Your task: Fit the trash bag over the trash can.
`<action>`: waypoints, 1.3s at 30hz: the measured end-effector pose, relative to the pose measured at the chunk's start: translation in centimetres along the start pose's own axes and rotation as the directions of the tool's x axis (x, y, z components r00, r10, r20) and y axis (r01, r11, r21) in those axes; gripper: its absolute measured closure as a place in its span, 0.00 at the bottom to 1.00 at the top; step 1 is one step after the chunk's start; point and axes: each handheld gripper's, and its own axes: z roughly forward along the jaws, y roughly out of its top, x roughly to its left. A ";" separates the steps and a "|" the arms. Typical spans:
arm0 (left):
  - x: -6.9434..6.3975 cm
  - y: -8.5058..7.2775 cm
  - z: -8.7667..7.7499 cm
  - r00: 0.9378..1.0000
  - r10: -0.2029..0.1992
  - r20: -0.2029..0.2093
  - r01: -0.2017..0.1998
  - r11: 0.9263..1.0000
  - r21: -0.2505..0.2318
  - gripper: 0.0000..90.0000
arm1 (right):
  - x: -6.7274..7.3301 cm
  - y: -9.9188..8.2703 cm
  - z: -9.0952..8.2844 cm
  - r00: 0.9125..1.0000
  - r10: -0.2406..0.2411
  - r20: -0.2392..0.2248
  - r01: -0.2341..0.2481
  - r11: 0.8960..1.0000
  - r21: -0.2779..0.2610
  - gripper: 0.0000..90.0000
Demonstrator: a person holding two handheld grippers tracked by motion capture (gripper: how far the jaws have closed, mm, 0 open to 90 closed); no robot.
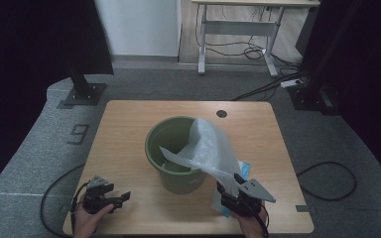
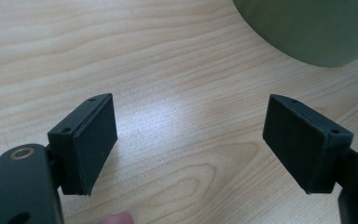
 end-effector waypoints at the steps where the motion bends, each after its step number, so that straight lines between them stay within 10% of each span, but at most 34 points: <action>1: 0.0 0.0 0.0 1.000 0.000 0.000 0.000 1.000 0.000 0.22 | 0.0 0.0 0.0 1.000 0.000 0.000 0.000 1.000 0.000 0.34; 12: -4.7 2.2 -1.3 0.989 0.135 0.053 -0.131 0.988 -0.078 0.32 | -1.7 -1.7 0.2 1.000 0.001 0.020 -0.001 0.999 -0.037 0.98; 28: -11.1 6.8 -5.2 0.946 0.319 0.051 -0.302 0.930 -0.210 0.38 | -2.9 3.8 -2.6 0.996 -0.080 -0.035 0.074 0.985 -0.153 0.98; 39: -11.2 7.6 -5.7 0.945 0.320 0.072 -0.295 0.925 -0.238 0.38 | -1.7 5.8 -2.8 0.989 -0.136 -0.059 0.125 0.980 -0.152 0.98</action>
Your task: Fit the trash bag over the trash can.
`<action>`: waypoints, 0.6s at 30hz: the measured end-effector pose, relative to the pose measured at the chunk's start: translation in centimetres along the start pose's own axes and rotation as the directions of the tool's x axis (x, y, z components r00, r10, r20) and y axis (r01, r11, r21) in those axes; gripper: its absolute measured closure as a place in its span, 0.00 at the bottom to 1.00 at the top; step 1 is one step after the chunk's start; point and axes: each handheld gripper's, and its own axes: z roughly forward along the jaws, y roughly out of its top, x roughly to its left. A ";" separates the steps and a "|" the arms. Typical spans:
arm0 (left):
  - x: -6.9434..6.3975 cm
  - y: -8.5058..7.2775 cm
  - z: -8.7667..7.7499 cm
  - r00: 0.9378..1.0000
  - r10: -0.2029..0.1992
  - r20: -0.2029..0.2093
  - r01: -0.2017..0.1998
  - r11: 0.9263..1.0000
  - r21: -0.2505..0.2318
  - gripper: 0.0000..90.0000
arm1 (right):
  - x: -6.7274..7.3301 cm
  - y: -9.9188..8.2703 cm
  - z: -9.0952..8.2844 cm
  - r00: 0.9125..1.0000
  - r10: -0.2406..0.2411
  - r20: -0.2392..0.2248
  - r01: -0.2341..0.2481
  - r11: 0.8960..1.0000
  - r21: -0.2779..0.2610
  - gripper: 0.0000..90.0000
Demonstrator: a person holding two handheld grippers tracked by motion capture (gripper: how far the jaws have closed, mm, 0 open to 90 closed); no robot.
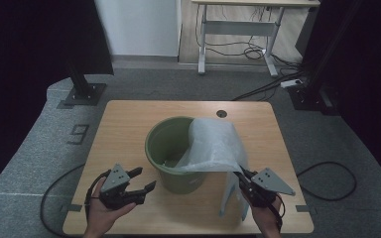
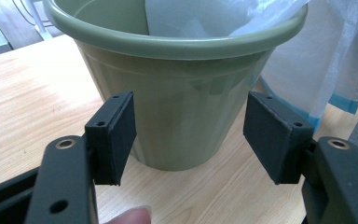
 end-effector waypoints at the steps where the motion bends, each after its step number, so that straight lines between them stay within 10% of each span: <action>1: 0.1 0.1 -0.2 1.000 -0.004 0.008 0.004 1.000 -0.001 0.38 | -0.1 0.2 0.0 1.000 0.001 -0.001 -0.001 1.000 0.001 0.98; 18: -1.4 4.1 1.0 0.993 0.067 0.097 -0.064 0.998 -0.028 0.39 | 1.1 3.4 0.6 0.997 -0.052 -0.051 0.052 0.999 -0.003 0.99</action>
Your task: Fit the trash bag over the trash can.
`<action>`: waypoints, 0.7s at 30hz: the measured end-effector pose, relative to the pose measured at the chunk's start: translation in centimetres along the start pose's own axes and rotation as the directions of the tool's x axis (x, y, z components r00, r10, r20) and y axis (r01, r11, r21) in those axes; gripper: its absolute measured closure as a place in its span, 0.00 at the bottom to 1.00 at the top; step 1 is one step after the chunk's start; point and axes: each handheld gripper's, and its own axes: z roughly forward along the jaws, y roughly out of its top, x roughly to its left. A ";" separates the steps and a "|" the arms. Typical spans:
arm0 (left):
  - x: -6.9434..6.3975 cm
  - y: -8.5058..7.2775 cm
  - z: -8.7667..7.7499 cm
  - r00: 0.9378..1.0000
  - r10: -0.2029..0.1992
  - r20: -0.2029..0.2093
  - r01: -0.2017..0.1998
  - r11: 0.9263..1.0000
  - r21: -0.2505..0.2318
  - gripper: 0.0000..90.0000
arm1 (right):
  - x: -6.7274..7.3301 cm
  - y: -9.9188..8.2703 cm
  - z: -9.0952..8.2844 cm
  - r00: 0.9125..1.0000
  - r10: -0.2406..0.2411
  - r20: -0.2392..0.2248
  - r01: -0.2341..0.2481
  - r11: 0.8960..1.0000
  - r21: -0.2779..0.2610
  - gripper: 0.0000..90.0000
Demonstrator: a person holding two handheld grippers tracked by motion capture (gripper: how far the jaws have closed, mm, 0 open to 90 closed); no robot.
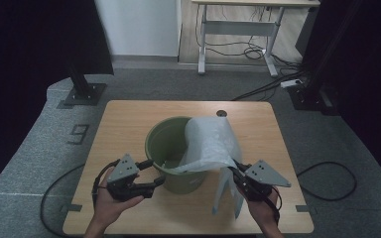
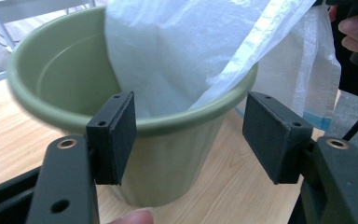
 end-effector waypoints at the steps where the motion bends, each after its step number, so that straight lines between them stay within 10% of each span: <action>1: -0.1 0.1 0.2 1.000 0.002 0.006 -0.002 1.000 0.004 0.39 | 0.1 0.1 0.0 1.000 0.000 -0.006 0.000 1.000 -0.001 0.98; 21: -1.0 2.2 2.6 0.999 0.019 0.048 -0.020 1.000 0.016 0.57 | 1.4 1.5 0.6 0.998 -0.003 -0.060 0.002 1.000 -0.022 0.98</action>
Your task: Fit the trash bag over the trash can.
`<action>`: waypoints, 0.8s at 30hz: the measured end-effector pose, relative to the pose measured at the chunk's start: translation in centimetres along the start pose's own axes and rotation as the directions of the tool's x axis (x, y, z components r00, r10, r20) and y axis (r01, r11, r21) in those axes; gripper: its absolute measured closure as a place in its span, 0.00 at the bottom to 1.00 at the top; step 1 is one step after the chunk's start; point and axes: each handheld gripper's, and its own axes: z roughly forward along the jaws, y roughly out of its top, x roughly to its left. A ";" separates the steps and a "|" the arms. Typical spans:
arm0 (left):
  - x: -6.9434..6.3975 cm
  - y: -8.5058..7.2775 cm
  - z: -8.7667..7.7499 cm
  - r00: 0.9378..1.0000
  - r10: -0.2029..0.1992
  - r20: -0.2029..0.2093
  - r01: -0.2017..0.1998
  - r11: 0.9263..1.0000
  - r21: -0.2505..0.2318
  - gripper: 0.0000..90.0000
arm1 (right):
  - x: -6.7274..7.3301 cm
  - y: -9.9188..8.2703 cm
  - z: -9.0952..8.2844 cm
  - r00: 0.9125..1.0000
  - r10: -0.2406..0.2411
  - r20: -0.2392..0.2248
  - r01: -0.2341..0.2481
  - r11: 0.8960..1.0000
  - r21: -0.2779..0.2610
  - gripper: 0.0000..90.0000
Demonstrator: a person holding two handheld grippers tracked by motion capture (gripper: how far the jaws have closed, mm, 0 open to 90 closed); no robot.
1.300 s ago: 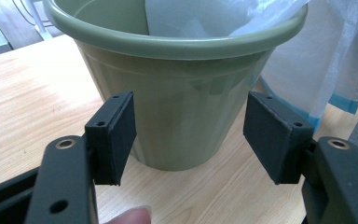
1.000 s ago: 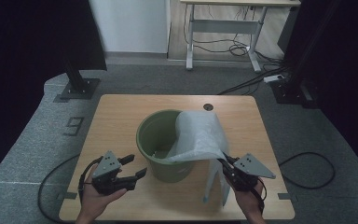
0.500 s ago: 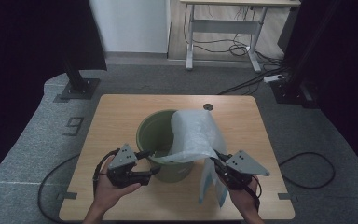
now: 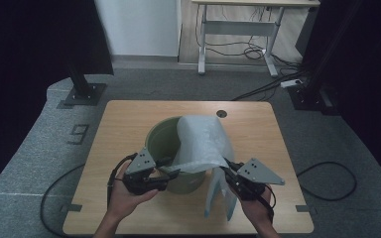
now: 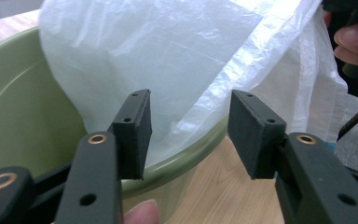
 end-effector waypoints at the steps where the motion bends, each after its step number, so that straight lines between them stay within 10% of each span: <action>1: 0.0 0.0 0.0 1.000 0.000 0.000 0.000 1.000 0.000 0.59 | 0.0 0.0 0.0 1.000 0.000 0.000 0.000 1.000 0.000 0.98; 14: 0.0 0.3 0.9 0.992 0.013 0.124 -0.016 1.000 0.019 0.88 | 0.0 0.8 0.0 1.000 0.002 0.001 -0.002 1.000 -0.020 0.98; 24: 0.5 0.2 0.7 0.994 -0.025 0.108 0.025 1.000 -0.004 1.00 | -0.1 0.5 0.2 1.000 0.011 -0.007 -0.011 1.000 -0.021 0.94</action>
